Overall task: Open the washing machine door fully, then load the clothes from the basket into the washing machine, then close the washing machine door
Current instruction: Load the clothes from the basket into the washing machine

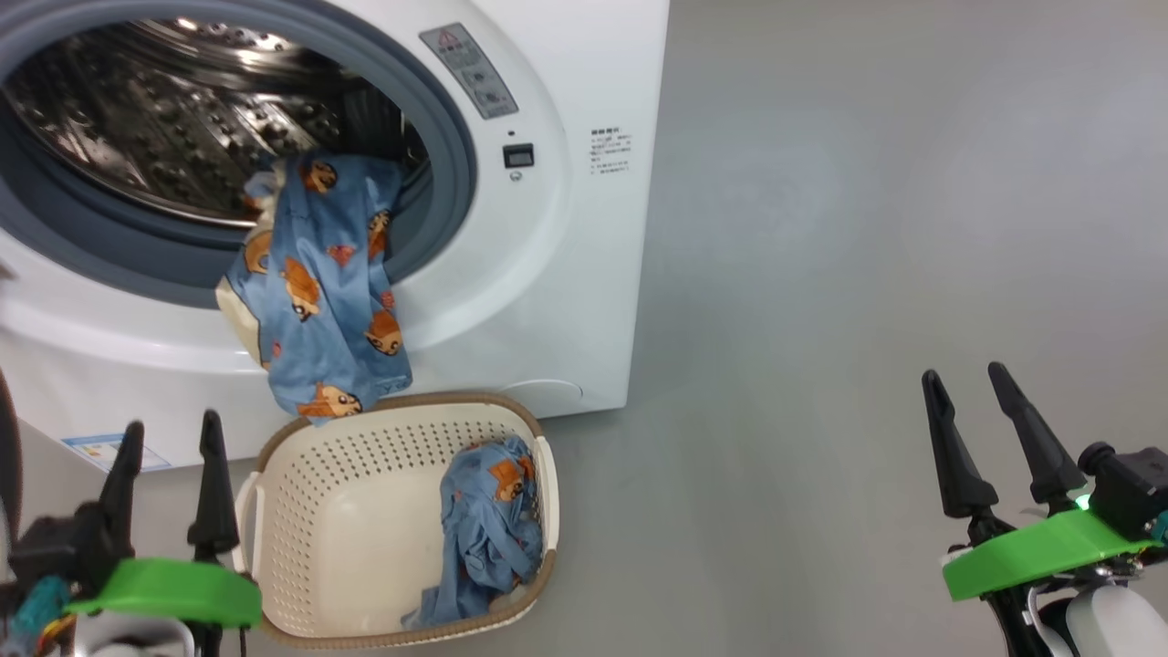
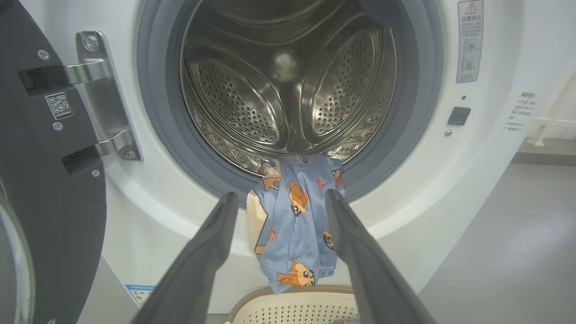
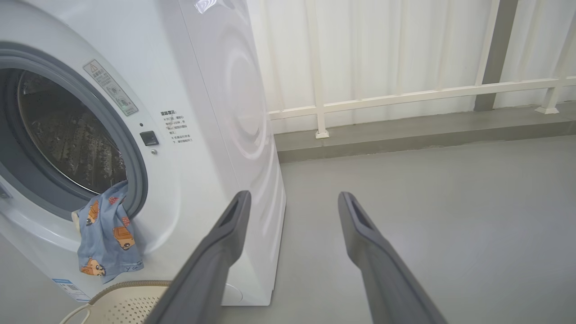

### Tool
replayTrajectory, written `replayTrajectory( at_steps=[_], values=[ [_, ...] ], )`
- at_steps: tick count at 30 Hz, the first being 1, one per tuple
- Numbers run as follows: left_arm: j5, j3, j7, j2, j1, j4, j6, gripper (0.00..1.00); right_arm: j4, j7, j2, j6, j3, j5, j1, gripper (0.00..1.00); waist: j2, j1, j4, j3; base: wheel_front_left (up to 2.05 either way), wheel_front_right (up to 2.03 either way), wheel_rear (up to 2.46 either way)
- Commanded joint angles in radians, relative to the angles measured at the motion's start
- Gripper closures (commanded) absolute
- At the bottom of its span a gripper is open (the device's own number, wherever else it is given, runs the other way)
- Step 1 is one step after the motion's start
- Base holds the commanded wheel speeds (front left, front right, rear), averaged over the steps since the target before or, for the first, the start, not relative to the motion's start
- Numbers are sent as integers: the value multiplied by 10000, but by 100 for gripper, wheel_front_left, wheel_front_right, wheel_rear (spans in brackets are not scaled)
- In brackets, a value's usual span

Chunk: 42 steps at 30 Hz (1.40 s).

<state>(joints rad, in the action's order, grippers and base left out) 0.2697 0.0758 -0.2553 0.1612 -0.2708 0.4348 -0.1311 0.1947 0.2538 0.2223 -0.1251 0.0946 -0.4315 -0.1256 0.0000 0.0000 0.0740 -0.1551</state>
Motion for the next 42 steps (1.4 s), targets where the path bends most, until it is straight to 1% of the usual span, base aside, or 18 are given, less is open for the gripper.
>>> replayTrajectory(
  at_steps=[1, 13, 26, 33, 42],
  values=[
    [-49, 316, -65, 211, 135, -357, 4, 0, -237, 80, 212, -56, 149, -13, 106, 0, 0, 0, -204, 363, 0, 0, 0],
    [-21, 468, -65, -145, 1442, -1111, 4, 0, -344, 80, 318, -56, -134, -13, 738, 0, 0, 0, -423, 695, 0, 0, 0],
    [-52, 630, -65, -212, 1665, -1361, 4, 0, -357, 80, 241, -56, -170, 9, 802, 0, 0, 0, -364, 765, 0, 0, 0],
    [-15, 579, -65, -283, 1546, -1350, 4, 0, -439, 80, 200, -56, -224, 20, 682, 0, 0, 0, -350, 408, 0, 0, 0],
    [240, 526, -65, -321, 1079, -1021, 4, 0, -565, 80, 100, -56, -208, 70, 265, 0, 0, 0, -330, -485, 0, 0, 0]
  ],
)
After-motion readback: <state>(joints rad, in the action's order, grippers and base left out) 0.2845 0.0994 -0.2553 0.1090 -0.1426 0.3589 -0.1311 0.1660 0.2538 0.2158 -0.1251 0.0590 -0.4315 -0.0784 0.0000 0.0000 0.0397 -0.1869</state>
